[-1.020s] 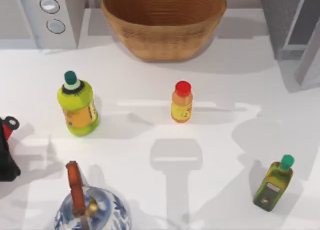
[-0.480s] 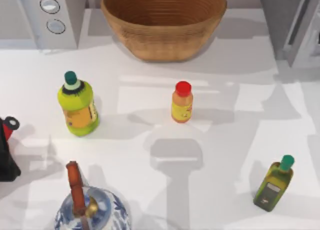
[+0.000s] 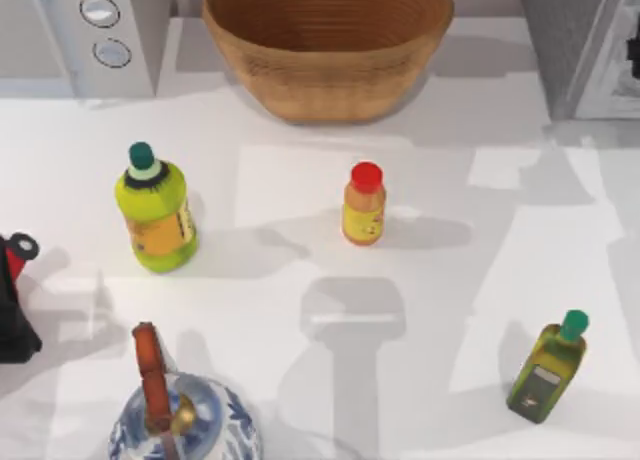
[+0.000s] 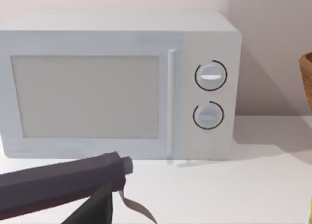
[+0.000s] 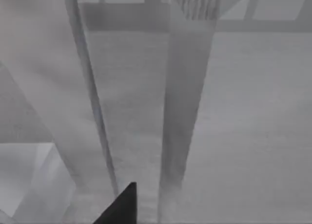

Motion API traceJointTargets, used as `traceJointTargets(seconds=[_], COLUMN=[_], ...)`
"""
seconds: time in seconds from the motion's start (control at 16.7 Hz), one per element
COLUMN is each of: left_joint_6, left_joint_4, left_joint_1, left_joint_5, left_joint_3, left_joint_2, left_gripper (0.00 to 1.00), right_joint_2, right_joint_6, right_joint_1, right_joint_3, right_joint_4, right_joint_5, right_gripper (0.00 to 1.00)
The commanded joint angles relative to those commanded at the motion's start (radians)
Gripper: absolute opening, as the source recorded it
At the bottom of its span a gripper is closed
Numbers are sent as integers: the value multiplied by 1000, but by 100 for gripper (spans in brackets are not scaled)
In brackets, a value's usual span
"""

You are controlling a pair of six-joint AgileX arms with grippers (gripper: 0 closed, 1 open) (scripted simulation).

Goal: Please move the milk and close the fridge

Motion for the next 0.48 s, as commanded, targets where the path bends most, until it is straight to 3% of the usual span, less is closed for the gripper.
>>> traceJointTargets(seconds=[0.24,0.48], left_joint_6=[0,0], left_joint_4=[0,0], left_joint_1=[0,0], left_joint_5=[0,0], left_joint_3=[0,0], left_joint_2=[0,0], left_gripper=[100,100], right_joint_2=[147,215], right_joint_6=[2,3], right_joint_1=[0,1], right_joint_3=[212,280], right_joint_4=[-33,-58], right_joint_5=[2,3], right_gripper=[100,100])
